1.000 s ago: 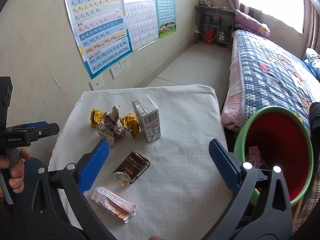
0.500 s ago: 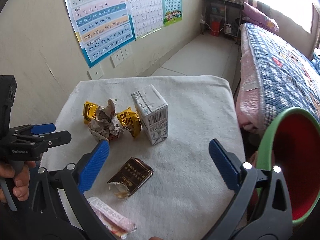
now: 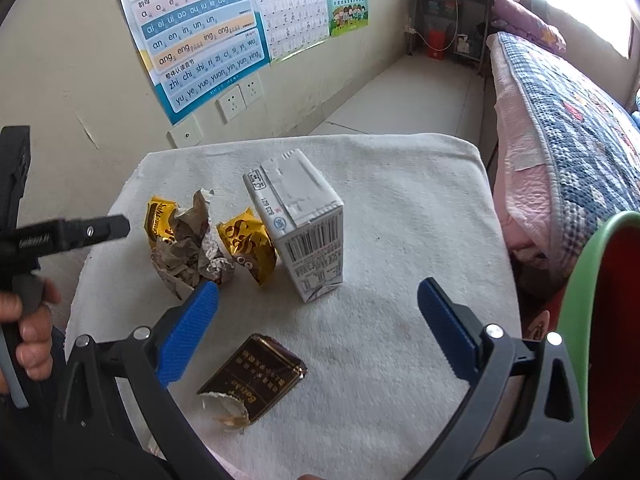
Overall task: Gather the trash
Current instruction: 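Grasp the yellow wrapper with the left tool while the right tool grasps the white milk carton, then carry the yellow wrapper and white carton over the red bucket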
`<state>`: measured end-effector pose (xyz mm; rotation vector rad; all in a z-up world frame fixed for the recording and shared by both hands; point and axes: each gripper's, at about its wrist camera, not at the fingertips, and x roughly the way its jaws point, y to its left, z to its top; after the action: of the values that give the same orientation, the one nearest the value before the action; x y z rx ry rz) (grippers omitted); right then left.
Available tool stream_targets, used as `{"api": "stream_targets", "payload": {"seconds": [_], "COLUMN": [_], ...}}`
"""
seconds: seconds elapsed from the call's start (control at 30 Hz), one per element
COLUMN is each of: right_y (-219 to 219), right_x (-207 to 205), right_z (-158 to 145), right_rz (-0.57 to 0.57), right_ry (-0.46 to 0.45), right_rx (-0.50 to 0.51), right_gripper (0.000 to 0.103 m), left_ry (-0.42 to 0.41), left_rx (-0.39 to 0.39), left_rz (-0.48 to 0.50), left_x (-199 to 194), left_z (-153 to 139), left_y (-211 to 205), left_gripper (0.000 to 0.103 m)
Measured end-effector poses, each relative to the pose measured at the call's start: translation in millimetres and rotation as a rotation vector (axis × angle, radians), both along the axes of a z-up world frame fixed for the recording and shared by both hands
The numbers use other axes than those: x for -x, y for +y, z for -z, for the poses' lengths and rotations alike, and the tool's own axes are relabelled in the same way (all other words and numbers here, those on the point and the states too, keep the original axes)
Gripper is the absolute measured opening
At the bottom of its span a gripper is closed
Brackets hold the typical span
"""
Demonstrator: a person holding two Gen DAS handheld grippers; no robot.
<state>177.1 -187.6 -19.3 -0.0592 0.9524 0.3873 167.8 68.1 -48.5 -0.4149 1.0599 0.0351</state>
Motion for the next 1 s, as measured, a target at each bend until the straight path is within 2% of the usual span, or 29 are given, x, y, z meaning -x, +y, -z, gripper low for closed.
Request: {"api": "stream_targets", "payload": {"seconds": [0.2, 0.4, 0.43, 0.53, 0.7, 0.77, 1.0], "right_y": [9, 16, 17, 20, 25, 24, 15], "right_x": [-11, -24, -26, -31, -35, -33, -20], "right_z": [8, 18, 20, 24, 30, 29, 14], "right_rz": [-0.011, -0.011, -0.011, -0.02, -0.034, -0.031, -0.02], "right_ry": [0.011, 0.018, 0.019, 0.027, 0.038, 0.03, -0.005], "right_rx": [-0.001, 0.002, 0.001, 0.005, 0.029, 0.03, 0.032], "right_gripper": [0.098, 0.098, 0.097, 0.087, 0.047, 0.046, 0.046], "left_ry": [0.061, 0.113, 0.119, 0.113, 0.093, 0.087, 0.066], "left_rx": [-0.057, -0.026, -0.022, -0.035, -0.018, -0.044, -0.046], "left_rz": [-0.018, -0.014, -0.012, -0.005, 0.023, 0.039, 0.039], "left_x": [-26, -37, -38, -40, -41, -40, -29], "left_z": [16, 42, 46, 51, 47, 43, 28], "left_y": [11, 16, 16, 11, 7, 2, 0], "left_gripper": [0.085, 0.071, 0.065, 0.061, 0.035, 0.028, 0.027]}}
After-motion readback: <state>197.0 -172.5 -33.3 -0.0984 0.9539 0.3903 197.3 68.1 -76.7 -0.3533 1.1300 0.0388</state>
